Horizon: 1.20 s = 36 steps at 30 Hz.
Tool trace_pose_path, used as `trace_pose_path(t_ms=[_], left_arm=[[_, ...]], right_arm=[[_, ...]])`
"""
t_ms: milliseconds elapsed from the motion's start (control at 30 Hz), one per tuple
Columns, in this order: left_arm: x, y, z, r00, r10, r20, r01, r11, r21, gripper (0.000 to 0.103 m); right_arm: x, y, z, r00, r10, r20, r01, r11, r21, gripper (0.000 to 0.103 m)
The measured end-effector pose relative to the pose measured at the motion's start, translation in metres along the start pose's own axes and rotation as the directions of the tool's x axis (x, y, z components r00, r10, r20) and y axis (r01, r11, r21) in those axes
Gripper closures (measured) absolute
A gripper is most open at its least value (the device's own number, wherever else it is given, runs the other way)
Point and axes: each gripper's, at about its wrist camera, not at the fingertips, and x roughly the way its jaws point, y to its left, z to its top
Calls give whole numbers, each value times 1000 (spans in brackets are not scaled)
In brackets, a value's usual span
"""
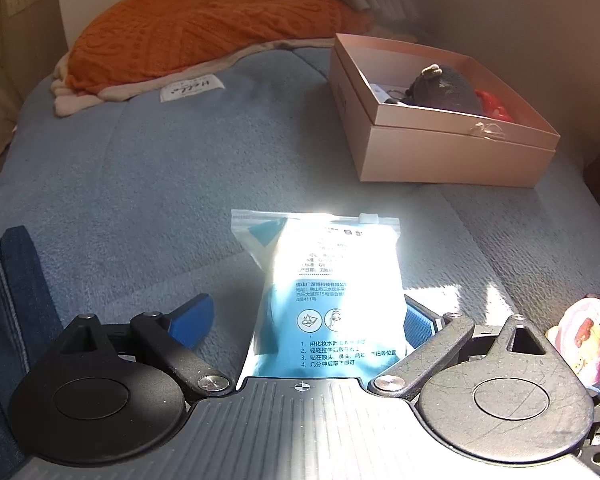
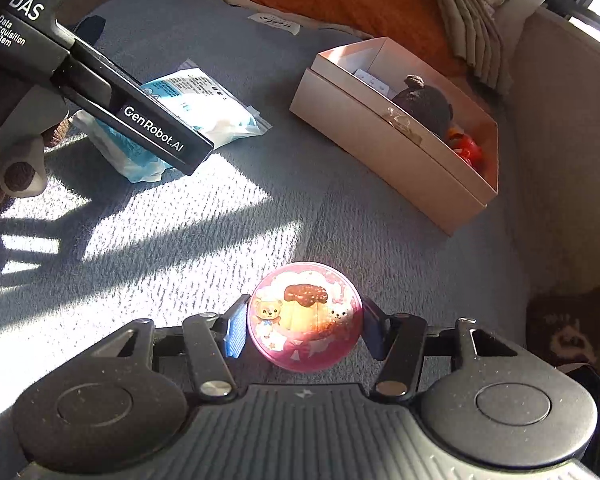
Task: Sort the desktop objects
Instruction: 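Lower the wipes pack and cup toy into the pink box with both tools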
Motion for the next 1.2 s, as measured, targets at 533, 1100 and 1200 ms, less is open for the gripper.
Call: trace_pose_path(t_ms=[533,1100,1200], left_arm=[[-32,-32,-9,998,-66,3,65,984,168,42],[-81,-81,110,946,-167,277,96,963,251,42],[-57,-84,119,955,-159,250,100,967,233,42]], right_arm=[[-31,-34,5,995,97,-5,-96,986,133,47],[-133,-165,65,938,-104,330,-24,932,361,47],[-118,-168,69,945,-120,305,0,930,368,47]])
